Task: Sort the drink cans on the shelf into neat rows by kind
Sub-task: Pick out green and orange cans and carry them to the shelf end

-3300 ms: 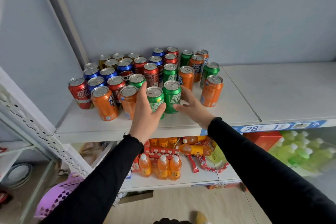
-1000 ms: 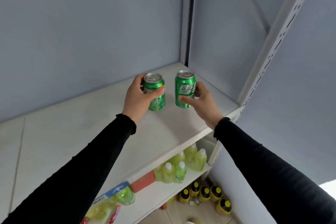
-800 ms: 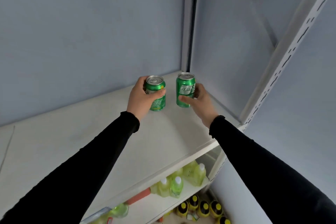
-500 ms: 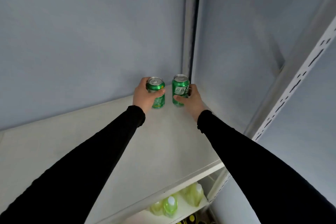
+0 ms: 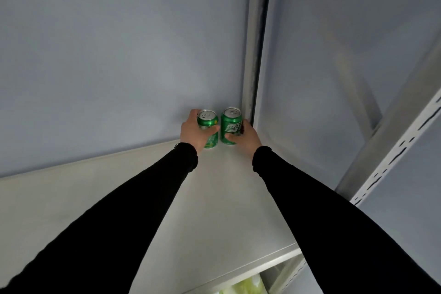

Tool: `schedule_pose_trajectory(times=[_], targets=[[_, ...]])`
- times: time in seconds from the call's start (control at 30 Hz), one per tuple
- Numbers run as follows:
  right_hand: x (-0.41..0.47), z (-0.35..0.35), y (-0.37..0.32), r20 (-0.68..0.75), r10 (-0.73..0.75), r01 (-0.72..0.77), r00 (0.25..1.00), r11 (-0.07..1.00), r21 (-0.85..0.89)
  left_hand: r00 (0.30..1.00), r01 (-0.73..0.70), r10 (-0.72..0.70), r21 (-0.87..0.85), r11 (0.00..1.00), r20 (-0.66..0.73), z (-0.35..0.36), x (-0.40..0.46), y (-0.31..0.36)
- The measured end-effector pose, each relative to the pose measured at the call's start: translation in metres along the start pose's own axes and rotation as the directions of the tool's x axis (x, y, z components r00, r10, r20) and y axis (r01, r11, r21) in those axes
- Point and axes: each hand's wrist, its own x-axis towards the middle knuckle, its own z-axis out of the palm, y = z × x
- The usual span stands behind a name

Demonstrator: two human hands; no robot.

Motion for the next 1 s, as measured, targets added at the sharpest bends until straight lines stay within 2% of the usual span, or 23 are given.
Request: schedule_pose_trajectory(times=[0.17, 0.3, 0.37, 0.5, 0.6, 0.67, 0.8, 0.9, 1.0], targets=[[0.011, 0.002, 0.009, 0.054, 0.042, -0.037, 0.998, 0.995, -0.089, 1.000, 0.007, -0.006, 0.037, 0.999, -0.003, -0.001, 0.001, -0.003], [0.040, 0.003, 0.054, 0.047, 0.050, -0.045, 0.998, 0.994, -0.099, 1.000, 0.020, -0.021, 0.075, 0.997, 0.016, -0.005, -0.001, 0.003], [0.018, 0.011, 0.033, -0.028, 0.057, -0.059, 0.998, 0.997, -0.056, 0.999, 0.021, -0.024, 0.085, 0.996, 0.038, -0.007, -0.007, 0.007], [-0.039, 0.026, -0.007, -0.284, 0.046, -0.058, 0.958, 0.998, -0.035, 1.000, 0.005, -0.006, 0.124, 0.992, 0.007, -0.027, -0.027, 0.001], [-0.071, 0.039, -0.015, -0.342, -0.092, 0.060, 0.935, 0.993, -0.103, 0.998, -0.056, 0.060, 0.217, 0.975, -0.013, -0.055, -0.053, -0.008], [-0.087, 0.055, -0.021, -0.255, -0.179, 0.128, 0.950, 0.971, -0.203, 0.995, -0.091, 0.098, 0.315, 0.945, -0.007, -0.079, -0.074, -0.013], [-0.111, 0.097, -0.041, 0.039, -0.278, 0.267, 0.960, 0.863, -0.430, 0.989, -0.121, 0.148, 0.546, 0.829, -0.005, -0.141, -0.115, -0.025], [-0.129, 0.139, -0.060, 0.211, -0.309, 0.374, 0.927, 0.779, -0.503, 0.985, -0.097, 0.167, 0.678, 0.728, -0.038, -0.194, -0.144, -0.038], [-0.151, 0.185, -0.077, 0.304, -0.328, 0.444, 0.895, 0.733, -0.516, 0.987, -0.040, 0.140, 0.721, 0.692, -0.080, -0.244, -0.176, -0.050]])
